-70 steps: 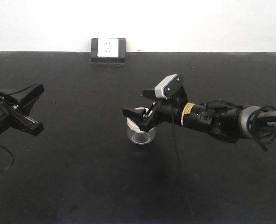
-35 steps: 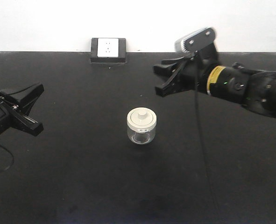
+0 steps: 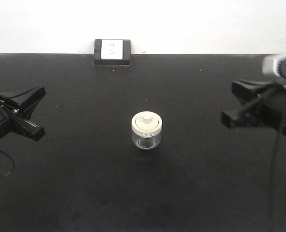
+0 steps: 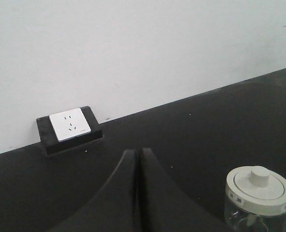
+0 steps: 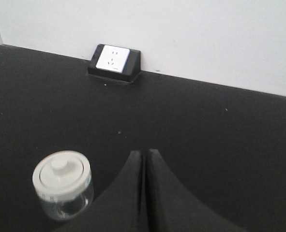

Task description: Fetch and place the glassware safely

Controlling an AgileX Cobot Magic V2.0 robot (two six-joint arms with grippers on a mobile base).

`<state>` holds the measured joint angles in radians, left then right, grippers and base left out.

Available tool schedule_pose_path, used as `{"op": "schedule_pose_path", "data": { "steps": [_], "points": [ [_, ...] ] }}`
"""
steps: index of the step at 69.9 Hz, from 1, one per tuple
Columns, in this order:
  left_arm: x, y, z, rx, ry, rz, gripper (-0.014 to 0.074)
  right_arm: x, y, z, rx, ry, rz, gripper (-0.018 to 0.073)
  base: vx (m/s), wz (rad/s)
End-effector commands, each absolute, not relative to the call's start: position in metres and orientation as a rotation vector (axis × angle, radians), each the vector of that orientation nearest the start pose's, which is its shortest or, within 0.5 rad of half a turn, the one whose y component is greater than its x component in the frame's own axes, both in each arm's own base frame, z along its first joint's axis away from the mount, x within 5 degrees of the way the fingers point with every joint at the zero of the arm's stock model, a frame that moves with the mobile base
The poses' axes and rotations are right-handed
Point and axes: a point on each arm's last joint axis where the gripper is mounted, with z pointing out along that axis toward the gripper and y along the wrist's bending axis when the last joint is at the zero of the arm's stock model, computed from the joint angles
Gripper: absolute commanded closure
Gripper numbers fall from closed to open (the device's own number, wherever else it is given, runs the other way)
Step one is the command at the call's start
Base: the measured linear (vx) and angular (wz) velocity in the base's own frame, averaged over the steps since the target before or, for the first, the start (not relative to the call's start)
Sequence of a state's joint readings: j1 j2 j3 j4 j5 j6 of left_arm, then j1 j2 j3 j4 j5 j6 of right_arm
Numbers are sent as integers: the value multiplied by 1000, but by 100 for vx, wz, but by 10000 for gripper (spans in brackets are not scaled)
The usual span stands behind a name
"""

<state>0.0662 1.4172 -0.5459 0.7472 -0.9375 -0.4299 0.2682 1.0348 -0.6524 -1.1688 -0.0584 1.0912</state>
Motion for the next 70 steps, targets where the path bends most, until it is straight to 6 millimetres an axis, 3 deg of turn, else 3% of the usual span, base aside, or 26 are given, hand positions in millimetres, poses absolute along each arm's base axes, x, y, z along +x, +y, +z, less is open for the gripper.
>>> {"op": "schedule_pose_path", "data": {
  "steps": [1, 17, 28, 70],
  "points": [
    [266, -33, 266, 431, 1404, -369, 603, 193, 57, 316, -335, 1758, 192, 566, 0, 0],
    [266, -33, 266, 431, 1404, -369, 603, 158, 48, 297, -332, 1745, 190, 563, 0, 0],
    [266, -33, 266, 431, 1404, -369, 603, 146, 43, 290, -322, 1736, 179, 563, 0, 0],
    [266, -33, 266, 431, 1404, -369, 603, 143, 41, 290, -311, 1733, 161, 563, 0, 0]
  ]
}}
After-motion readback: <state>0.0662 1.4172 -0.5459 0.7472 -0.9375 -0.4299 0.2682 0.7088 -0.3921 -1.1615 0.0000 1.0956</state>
